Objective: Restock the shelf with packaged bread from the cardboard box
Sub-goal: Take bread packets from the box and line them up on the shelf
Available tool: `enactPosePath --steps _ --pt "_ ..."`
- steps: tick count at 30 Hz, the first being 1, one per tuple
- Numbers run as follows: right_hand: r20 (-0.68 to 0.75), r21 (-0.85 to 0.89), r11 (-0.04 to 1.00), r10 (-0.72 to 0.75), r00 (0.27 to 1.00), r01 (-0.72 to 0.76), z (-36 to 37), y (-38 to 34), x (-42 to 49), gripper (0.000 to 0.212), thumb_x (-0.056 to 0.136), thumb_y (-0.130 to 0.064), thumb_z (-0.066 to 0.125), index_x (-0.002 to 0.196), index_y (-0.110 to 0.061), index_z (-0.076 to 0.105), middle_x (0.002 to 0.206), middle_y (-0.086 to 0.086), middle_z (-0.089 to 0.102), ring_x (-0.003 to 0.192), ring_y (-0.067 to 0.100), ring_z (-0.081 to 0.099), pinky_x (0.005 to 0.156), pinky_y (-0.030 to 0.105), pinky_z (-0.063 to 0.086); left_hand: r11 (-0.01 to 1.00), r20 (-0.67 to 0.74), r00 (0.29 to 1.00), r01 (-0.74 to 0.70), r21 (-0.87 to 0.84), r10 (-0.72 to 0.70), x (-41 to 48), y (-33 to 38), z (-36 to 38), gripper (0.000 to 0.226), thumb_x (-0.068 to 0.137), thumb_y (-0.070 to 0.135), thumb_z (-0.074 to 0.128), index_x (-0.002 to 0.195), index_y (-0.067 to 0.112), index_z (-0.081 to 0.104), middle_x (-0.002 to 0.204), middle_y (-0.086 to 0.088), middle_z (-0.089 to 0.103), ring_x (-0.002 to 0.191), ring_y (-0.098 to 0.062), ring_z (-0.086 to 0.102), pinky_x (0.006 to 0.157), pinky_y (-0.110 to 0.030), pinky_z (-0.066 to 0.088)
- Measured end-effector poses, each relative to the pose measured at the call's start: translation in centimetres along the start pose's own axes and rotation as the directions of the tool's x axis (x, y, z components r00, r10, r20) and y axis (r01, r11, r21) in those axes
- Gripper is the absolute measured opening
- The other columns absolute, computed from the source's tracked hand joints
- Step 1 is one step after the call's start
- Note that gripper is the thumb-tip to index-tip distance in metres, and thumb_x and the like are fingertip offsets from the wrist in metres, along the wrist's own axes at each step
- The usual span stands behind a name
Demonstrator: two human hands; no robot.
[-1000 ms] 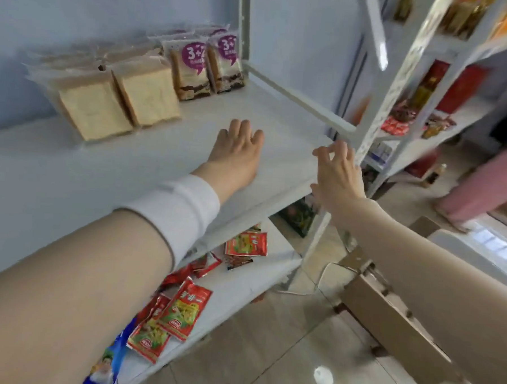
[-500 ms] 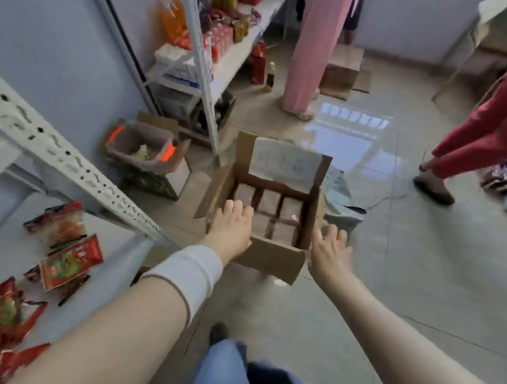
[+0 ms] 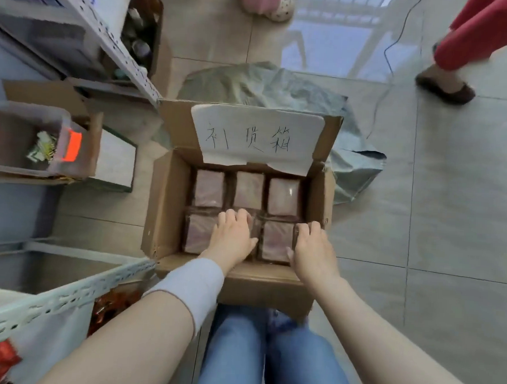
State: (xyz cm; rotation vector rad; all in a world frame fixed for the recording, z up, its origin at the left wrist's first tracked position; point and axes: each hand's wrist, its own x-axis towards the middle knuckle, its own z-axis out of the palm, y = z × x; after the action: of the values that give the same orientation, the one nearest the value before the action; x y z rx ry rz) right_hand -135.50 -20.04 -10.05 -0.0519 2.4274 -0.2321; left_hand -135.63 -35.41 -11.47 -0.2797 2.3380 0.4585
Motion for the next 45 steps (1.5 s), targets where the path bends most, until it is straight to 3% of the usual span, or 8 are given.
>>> enactPosePath --steps 4,7,12,21,28,33,36,45 --pt "0.031 0.259 0.951 0.169 0.985 -0.172 6.0 0.3 10.1 0.064 0.092 -0.032 0.052 0.141 0.001 0.027 0.141 0.017 0.033 0.129 0.032 0.036 0.104 0.036 0.034 0.885 -0.047 0.963 0.224 -0.407 -0.265 11.4 -1.6 4.4 0.063 0.091 0.028 0.054 0.142 0.008 0.022 0.145 -0.018 0.031 0.136 -0.034 0.025 0.111 -0.039 0.023" --pt "0.032 0.355 0.876 0.338 0.941 -0.327 9.9 0.7 15.3 0.080 0.091 -0.037 0.052 0.145 0.007 0.013 0.146 0.022 0.028 0.134 0.035 0.032 0.109 0.038 0.029 0.792 -0.167 0.915 0.214 -0.572 -0.367 17.1 -2.4 6.8 0.067 0.090 0.026 0.056 0.142 0.001 0.021 0.147 -0.018 0.030 0.138 -0.032 0.026 0.114 -0.036 0.021" --pt "-0.047 0.462 0.803 0.446 0.894 -0.376 11.8 0.3 17.3 0.065 0.082 -0.034 0.066 0.127 0.002 0.035 0.125 0.023 0.051 0.116 0.037 0.050 0.097 0.041 0.042 0.750 -0.278 0.873 0.137 -0.647 -0.400 19.8 -3.4 8.6 0.076 0.082 0.022 0.068 0.140 -0.002 0.026 0.143 -0.019 0.035 0.135 -0.029 0.033 0.113 -0.032 0.025" --pt "0.030 0.649 0.647 0.503 0.864 -0.399 7.3 0.9 16.3 0.063 0.075 -0.025 0.075 0.126 -0.006 0.043 0.119 0.017 0.060 0.113 0.034 0.056 0.095 0.044 0.046 0.788 -0.095 0.961 0.153 -0.596 -0.258 18.7 -4.3 4.7 0.064 0.074 0.024 0.076 0.127 0.005 0.047 0.126 -0.013 0.058 0.119 -0.028 0.053 0.097 -0.031 0.042" --pt "0.162 0.782 0.501 0.412 0.897 -0.372 3.5 1.5 11.7 0.049 0.076 -0.035 0.071 0.116 -0.013 0.053 0.107 0.003 0.059 0.107 0.026 0.058 0.096 0.042 0.047 0.838 -0.219 0.974 -0.073 -0.541 -0.057 12.0 -3.6 1.7 0.046 0.066 0.021 0.081 0.101 0.009 0.055 0.108 -0.019 0.057 0.104 -0.036 0.053 0.088 -0.043 0.047" --pt "0.191 0.864 0.397 0.309 0.932 -0.309 1.2 2.9 3.6 0.035 0.079 -0.023 0.072 0.102 -0.019 0.046 0.106 0.006 0.060 0.101 0.027 0.062 0.079 0.040 0.057 0.728 -0.324 0.940 -0.150 -0.669 -0.104 1.8 -3.2 -1.8 0.030 0.076 0.016 0.075 0.094 0.010 0.051 0.082 0.001 0.057 0.073 -0.008 0.052 0.063 -0.006 0.039" --pt "0.164 0.902 0.372 0.169 0.972 -0.217 -1.3 3.2 -2.8 0.034 0.082 -0.015 0.069 0.107 -0.017 0.045 0.101 0.007 0.060 0.091 0.027 0.063 0.056 0.017 0.055 0.653 -0.447 0.869 -0.215 -0.726 -0.211 -6.4 -3.7 -3.6 0.031 0.079 0.025 0.071 0.102 0.016 0.052 0.080 0.009 0.052 0.072 0.003 0.047 0.061 -0.002 0.038" --pt "0.043 0.874 0.459 -0.404 0.914 0.162 -9.9 -4.1 -22.1 0.045 0.078 -0.020 0.072 0.119 -0.012 0.055 0.105 0.006 0.070 0.087 0.019 0.071 0.077 0.033 0.058 0.299 -0.628 0.569 -0.568 -0.767 -0.530 -36.3 -6.7 -8.3 0.018 0.084 0.013 0.065 0.096 0.023 0.056 0.091 0.009 0.063 0.084 0.002 0.061 0.079 -0.017 0.049"
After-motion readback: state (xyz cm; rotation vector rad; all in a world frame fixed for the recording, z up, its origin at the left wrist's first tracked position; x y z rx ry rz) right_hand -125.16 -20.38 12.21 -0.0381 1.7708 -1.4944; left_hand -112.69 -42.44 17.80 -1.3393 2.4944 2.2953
